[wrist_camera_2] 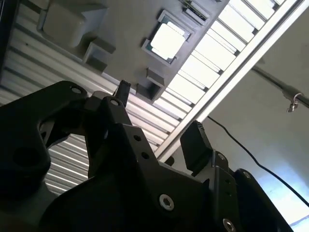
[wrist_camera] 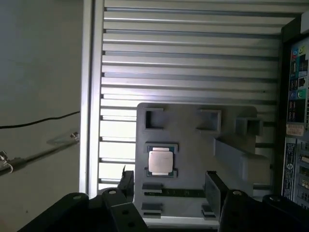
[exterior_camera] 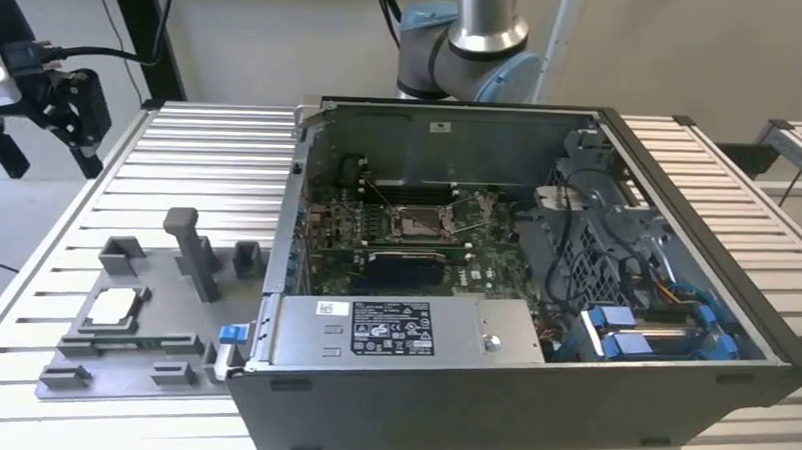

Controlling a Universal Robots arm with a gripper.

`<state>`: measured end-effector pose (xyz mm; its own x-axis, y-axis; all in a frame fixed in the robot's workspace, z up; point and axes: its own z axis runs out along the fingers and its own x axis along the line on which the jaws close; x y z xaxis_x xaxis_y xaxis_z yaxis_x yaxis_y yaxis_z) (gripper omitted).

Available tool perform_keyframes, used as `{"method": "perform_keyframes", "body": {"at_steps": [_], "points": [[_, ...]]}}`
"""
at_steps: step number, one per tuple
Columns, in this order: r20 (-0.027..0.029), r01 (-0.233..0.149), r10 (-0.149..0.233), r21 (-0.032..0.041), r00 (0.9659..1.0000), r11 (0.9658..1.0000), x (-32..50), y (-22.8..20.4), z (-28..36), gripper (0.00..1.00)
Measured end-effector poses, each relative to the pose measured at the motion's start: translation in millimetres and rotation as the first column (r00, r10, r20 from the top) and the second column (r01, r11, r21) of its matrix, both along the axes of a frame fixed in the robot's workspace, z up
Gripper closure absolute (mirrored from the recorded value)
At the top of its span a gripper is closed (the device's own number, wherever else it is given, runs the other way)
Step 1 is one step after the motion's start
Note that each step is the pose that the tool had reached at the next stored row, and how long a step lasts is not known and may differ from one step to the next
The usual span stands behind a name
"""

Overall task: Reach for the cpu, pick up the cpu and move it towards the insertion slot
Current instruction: 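Pick up the cpu and move it towards the insertion slot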

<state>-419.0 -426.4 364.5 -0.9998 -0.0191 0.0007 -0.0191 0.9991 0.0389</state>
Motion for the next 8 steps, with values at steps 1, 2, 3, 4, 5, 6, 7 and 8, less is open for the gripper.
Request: {"method": "perform_keyframes", "body": {"at_steps": [1,2,3,4,5,6,7,8], "points": [[0.0,0.0,0.0,0.0001,1.0,1.0,0.0,0.0,0.0,0.0],[0.0,0.0,0.0,0.0001,1.0,1.0,0.0,0.0,0.0,0.0],[0.0,0.0,0.0,0.0001,1.0,1.0,0.0,0.0,0.0,0.0],[0.0,0.0,0.0,0.0001,1.0,1.0,0.0,0.0,0.0,0.0],[0.0,0.0,0.0,0.0001,1.0,1.0,0.0,0.0,-0.3,0.0],[0.0001,0.0,0.0,0.0001,1.0,1.0,-0.1,0.0,-1.3,0.0],[0.0002,0.0,0.0,0.0002,1.0,1.0,-0.1,-0.1,-3.3,0.0],[0.0004,0.0,0.0,0.0001,1.0,1.0,-0.1,-0.1,-4.9,0.0]]}}
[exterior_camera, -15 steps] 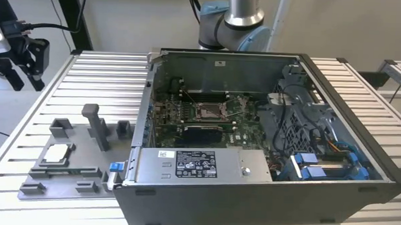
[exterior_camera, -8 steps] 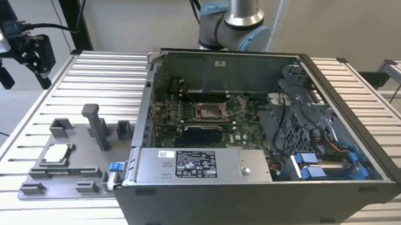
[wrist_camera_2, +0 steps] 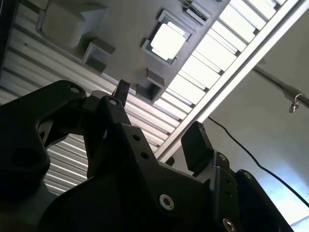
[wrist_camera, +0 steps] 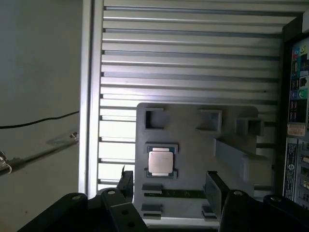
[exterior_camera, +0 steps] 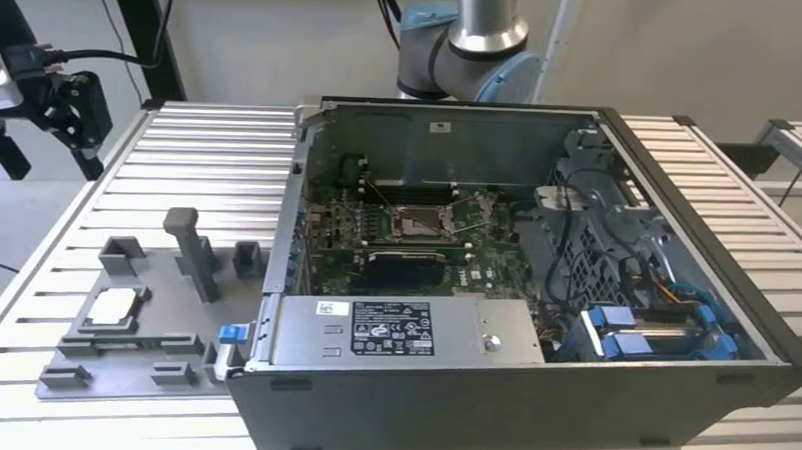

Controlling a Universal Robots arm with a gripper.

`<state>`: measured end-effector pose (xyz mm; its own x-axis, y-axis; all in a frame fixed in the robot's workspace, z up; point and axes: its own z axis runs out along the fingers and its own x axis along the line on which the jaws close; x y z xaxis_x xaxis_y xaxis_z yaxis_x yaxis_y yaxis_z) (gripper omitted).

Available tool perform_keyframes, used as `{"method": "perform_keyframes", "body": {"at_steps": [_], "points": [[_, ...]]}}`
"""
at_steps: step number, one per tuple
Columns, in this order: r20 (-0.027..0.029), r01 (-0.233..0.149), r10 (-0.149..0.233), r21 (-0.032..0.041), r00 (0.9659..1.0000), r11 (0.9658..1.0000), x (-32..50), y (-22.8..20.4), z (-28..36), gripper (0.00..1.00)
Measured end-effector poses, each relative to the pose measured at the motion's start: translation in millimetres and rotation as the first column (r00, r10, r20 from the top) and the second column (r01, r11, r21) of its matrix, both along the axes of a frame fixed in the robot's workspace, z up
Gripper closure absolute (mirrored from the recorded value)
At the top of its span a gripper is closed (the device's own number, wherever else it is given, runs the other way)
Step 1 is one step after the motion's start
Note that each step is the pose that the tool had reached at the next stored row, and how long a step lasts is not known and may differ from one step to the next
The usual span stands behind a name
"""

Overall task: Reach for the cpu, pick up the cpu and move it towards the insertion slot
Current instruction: 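Pick up the cpu and move it towards the insertion slot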

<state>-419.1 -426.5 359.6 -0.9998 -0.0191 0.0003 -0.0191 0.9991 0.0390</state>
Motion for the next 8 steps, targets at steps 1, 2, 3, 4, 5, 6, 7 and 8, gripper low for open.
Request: {"method": "perform_keyframes", "body": {"at_steps": [1,2,3,4,5,6,7,8], "points": [[0.0002,0.0,0.0,0.0,1.0,1.0,-0.1,0.0,-1.9,0.0],[0.0002,0.0,0.0,0.0,1.0,1.0,-0.1,0.0,-3.7,0.0],[0.0002,0.0,0.0,-0.0001,1.0,1.0,-0.1,0.0,-5.5,0.0],[0.0001,0.0,0.0,-0.0002,1.0,1.0,-0.1,0.1,-7.3,0.0],[0.0001,0.0,0.0,-0.0002,1.0,1.0,-0.1,0.1,-9.2,0.0],[0.0001,0.0,0.0,-0.0003,1.0,1.0,-0.1,0.0,-10.9,0.0],[0.0001,0.0,0.0,-0.0002,1.0,1.0,-0.1,0.1,-12.7,0.0],[0.0002,0.0,0.0,-0.0002,1.0,1.0,-0.1,0.1,-14.6,0.0]]}}
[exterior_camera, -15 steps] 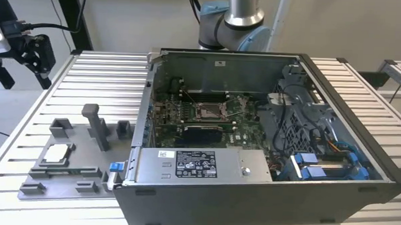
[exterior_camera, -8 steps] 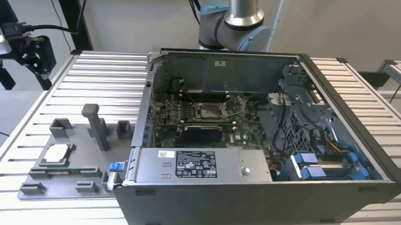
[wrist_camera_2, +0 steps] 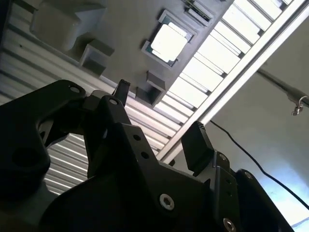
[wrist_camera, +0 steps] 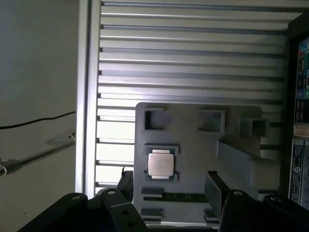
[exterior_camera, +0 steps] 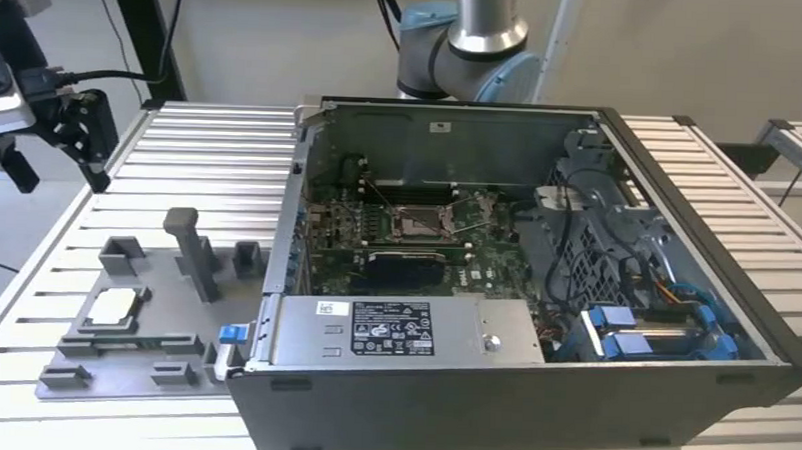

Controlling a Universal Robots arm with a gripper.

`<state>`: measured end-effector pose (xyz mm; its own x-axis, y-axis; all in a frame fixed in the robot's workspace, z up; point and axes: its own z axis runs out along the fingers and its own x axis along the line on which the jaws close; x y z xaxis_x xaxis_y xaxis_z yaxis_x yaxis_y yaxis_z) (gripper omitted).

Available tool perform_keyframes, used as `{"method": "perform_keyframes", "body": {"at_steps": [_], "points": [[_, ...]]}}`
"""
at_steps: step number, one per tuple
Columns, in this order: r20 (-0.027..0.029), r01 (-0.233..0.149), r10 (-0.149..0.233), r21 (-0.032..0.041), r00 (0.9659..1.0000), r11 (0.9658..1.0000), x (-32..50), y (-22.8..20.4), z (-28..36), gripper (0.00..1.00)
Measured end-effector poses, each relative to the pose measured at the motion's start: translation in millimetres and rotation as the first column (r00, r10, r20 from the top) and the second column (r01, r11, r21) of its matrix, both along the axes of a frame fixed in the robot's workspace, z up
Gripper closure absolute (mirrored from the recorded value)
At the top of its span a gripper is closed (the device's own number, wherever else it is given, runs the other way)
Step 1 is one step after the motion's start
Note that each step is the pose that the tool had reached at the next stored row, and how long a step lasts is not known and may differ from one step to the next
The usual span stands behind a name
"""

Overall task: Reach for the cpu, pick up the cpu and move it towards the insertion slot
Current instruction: 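Pick up the cpu and move it towards the insertion slot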

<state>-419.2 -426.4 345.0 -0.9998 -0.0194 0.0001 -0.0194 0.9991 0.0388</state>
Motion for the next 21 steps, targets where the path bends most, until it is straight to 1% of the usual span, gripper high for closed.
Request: {"method": "perform_keyframes", "body": {"at_steps": [5,14,18,21], "points": [[0.0,0.0,0.0,-0.0016,1.0,1.0,0.0,0.0,-9.3,0.0],[-0.0001,0.0,0.0,-0.0099,1.0,1.0,0.0,0.0,-25.6,0.0],[-0.0001,0.0,0.0,-0.0102,1.0,0.9999,-0.1,-0.3,-32.0,0.0],[-0.0011,-0.001,0.001,-0.0104,1.0,0.9999,0.0,-2.0,-36.2,0.0]]}}
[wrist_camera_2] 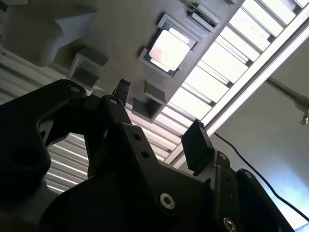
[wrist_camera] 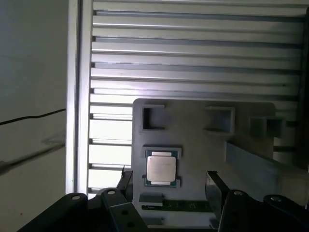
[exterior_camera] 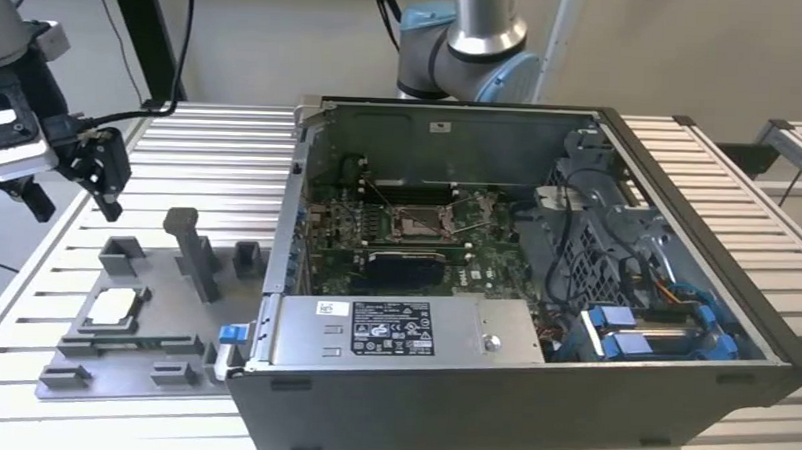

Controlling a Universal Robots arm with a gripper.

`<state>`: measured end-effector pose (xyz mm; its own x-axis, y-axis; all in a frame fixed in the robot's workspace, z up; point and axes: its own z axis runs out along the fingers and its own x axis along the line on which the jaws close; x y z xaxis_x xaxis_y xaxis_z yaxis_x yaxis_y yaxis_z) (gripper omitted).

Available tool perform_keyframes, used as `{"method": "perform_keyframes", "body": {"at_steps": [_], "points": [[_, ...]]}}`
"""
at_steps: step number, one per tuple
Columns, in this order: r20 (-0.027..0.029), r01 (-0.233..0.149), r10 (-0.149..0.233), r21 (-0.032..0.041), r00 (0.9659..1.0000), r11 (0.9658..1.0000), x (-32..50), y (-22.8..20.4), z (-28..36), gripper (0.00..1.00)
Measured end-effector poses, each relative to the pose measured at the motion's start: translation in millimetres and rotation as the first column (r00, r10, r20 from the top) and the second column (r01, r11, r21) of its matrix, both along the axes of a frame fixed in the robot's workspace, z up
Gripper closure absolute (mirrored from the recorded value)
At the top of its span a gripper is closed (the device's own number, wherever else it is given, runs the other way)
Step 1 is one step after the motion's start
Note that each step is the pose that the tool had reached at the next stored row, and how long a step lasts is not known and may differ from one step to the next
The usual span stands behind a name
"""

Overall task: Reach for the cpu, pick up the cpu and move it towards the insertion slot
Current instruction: 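Pick up the cpu and move it towards the insertion slot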

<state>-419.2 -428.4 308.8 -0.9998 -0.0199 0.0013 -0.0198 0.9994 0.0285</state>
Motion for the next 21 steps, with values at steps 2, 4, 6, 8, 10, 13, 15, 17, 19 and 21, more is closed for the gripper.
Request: {"method": "perform_keyframes", "body": {"at_steps": [2,4,6,8,10,13,15,17,19,21], "points": [[-0.0014,-0.001,0.001,-0.0003,1.0,1.0,0.1,-1.1,-2.8,0.0],[-0.0015,-0.002,0.002,-0.0003,1.0,1.0,0.1,-2.0,-6.4,0.0],[-0.0014,-0.003,0.003,-0.0002,1.0,1.0,0.1,-3.1,-10.1,0.0],[-0.0015,-0.003,0.003,-0.0002,1.0,1.0,0.1,-4.7,-13.7,0.0],[-0.0016,-0.003,0.003,-0.0004,1.0,1.0,0.1,-7.1,-17.2,0.0],[-0.0015,-0.003,0.003,-0.0003,1.0,1.0,0.1,-11.0,-22.8,0.0],[-0.0013,-0.003,0.003,-0.0002,1.0,1.0,0.1,-12.6,-26.4,0.0],[-0.0015,-0.003,0.003,-0.0003,1.0,1.0,0.1,-13.9,-29.9,0.0],[-0.0015,-0.003,0.003,-0.0003,1.0,1.0,0.1,-15.3,-33.1,0.0],[-0.0014,-0.003,0.003,-0.001,1.0,1.0,0.1,-15.5,-36.5,0.0]]}}
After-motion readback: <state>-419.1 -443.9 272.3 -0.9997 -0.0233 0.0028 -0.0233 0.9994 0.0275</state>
